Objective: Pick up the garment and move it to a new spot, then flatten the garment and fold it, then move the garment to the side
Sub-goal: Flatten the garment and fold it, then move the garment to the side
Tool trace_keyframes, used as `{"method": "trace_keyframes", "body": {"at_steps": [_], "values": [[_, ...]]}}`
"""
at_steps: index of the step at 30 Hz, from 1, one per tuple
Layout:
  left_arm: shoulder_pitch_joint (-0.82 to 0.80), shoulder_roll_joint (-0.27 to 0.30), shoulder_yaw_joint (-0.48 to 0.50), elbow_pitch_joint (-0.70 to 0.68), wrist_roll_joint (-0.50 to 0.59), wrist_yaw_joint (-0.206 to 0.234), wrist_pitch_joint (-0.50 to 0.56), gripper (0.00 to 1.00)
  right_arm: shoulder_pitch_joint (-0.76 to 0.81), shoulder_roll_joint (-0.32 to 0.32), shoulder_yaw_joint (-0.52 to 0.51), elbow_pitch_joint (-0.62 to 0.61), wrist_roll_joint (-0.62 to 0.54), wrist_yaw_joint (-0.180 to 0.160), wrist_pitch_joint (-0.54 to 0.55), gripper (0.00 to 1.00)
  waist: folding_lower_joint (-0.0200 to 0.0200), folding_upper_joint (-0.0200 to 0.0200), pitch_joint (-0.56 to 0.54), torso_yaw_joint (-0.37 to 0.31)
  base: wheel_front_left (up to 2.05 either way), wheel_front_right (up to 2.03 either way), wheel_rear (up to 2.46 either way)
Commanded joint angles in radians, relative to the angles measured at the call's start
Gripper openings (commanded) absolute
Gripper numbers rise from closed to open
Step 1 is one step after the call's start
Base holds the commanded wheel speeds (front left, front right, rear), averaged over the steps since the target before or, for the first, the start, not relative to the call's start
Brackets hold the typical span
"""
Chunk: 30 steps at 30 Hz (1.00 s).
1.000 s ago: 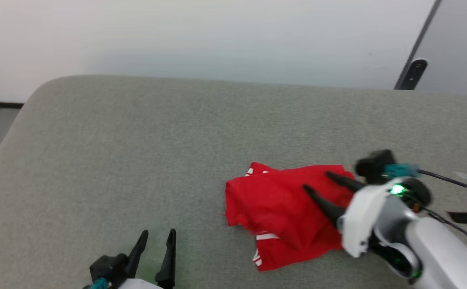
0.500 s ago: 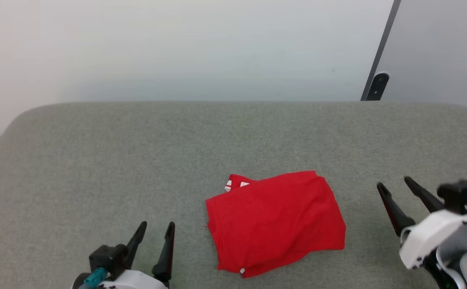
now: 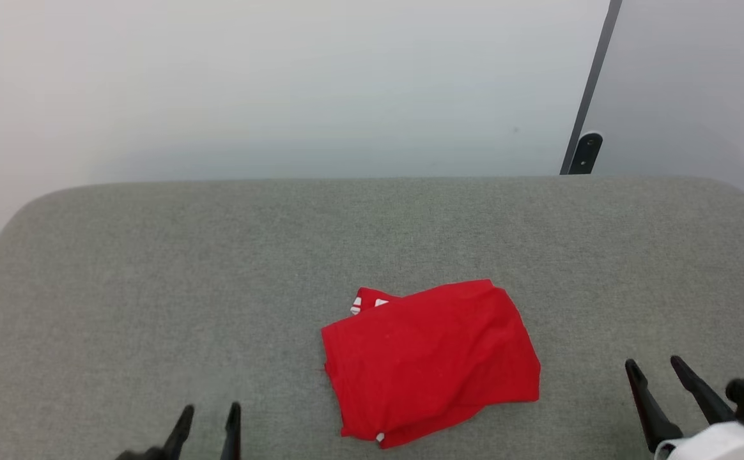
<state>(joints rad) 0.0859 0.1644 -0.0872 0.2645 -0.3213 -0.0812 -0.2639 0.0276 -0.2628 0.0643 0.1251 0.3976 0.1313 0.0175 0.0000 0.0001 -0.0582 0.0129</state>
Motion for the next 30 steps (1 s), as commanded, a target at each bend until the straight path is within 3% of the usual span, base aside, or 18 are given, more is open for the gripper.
{"method": "trace_keyframes", "body": {"at_steps": [1,9,30], "values": [[0.038,-0.004,0.012,-0.028,-0.006,0.011,0.000,1.00,0.030,0.017,-0.019,-0.033,-0.016,-0.001,0.007,1.00,0.0000,-0.0001,0.004,0.001,0.00,0.00,0.00],[0.163,0.006,0.017,-0.166,0.005,0.050,0.018,1.00,0.158,0.101,-0.098,-0.173,-0.061,-0.001,0.066,1.00,0.0000,-0.0001,0.022,0.022,0.00,0.00,0.00],[0.148,0.024,0.000,-0.202,-0.005,0.059,0.043,1.00,0.164,0.123,-0.099,-0.200,-0.071,-0.001,0.093,1.00,0.0000,-0.0001,0.028,0.029,0.00,0.00,0.00]]}}
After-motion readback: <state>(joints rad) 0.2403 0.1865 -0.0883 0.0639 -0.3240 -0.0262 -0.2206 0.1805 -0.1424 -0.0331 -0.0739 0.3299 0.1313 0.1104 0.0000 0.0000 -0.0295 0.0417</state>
